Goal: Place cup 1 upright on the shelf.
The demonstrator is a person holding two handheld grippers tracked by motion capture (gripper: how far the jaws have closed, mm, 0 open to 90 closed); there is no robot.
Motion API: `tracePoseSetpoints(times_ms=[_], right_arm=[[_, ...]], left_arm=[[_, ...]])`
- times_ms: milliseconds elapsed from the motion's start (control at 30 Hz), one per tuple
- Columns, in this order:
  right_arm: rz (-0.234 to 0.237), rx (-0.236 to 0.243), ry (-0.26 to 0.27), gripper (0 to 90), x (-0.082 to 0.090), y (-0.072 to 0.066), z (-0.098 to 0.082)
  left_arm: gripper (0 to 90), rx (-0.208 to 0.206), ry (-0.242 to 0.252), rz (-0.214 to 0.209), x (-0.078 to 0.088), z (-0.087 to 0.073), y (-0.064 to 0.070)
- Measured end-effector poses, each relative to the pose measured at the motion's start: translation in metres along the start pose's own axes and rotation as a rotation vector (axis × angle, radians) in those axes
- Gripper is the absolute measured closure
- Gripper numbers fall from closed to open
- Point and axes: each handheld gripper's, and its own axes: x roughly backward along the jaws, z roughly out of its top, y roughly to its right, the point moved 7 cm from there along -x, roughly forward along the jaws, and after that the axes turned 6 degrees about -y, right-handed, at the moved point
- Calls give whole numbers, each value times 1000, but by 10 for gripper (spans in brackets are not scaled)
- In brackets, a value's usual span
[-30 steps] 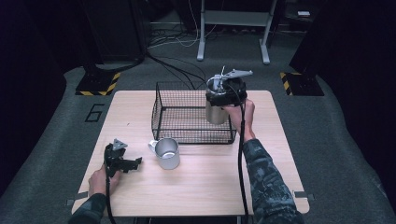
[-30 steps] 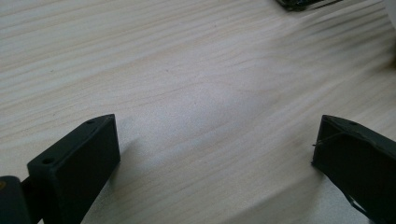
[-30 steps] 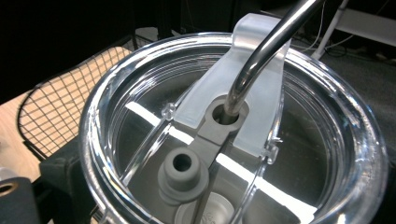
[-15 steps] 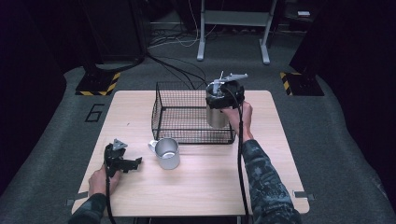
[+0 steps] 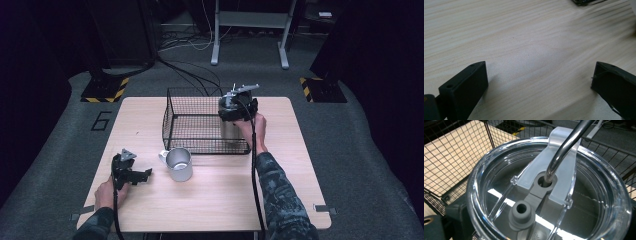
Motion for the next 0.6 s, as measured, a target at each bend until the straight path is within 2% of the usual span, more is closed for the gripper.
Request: tracePoseSetpoints(times_ms=[333,600], right_arm=[[5,-19,-34,33,-13,-2,-9],[8,-22,-39,33,-19,-2,-13]], left_arm=[[4,0,0,0,0,0,0],[5,0,0,0,0,0,0]])
